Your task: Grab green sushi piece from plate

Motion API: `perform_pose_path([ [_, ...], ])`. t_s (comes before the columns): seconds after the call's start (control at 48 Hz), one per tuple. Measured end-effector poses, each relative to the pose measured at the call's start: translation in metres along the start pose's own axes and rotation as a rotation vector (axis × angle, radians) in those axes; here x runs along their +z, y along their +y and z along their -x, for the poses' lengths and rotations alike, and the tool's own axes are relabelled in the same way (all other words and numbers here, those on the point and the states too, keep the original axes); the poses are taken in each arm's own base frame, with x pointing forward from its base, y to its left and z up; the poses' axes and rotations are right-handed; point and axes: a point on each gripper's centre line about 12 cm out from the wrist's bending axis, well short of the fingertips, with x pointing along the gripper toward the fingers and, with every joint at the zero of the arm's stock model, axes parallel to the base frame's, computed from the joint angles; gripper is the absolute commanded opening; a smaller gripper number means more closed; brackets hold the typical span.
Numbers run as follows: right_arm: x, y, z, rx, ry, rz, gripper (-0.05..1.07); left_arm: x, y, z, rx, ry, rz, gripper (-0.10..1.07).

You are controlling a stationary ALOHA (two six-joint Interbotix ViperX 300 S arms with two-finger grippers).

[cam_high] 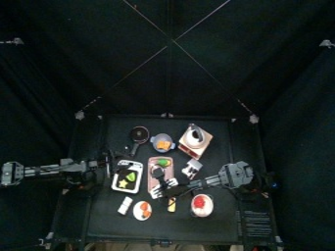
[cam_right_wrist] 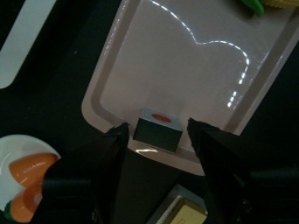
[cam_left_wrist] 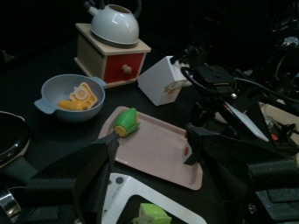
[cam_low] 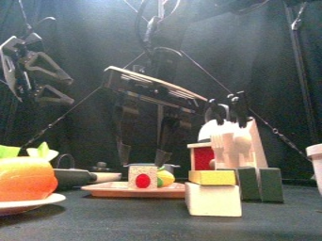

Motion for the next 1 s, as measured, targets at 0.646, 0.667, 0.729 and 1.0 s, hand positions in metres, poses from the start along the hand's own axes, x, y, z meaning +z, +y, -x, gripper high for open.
perform_pose_path([
  [0.646,-0.008,-0.003,-0.009,0.037,0.048,-0.037,0.89,0.000,0.000,0.000,0.000,0.000,0.000,0.96],
  [0.667,-0.008,-0.003,-0.009,0.038,0.049,-0.039,0.89,0.000,0.000,0.000,0.002,0.001,0.000,0.96],
  [0.729,-0.008,-0.003,-0.010,0.041,0.052,-0.041,0.89,0.000,0.000,0.000,0.002,0.001,0.000,0.96],
  [1.0,-0.006,-0.004,-0.012,0.046,0.055,-0.052,0.88,0.000,0.000,0.000,0.000,0.002,-0.001,0.96],
])
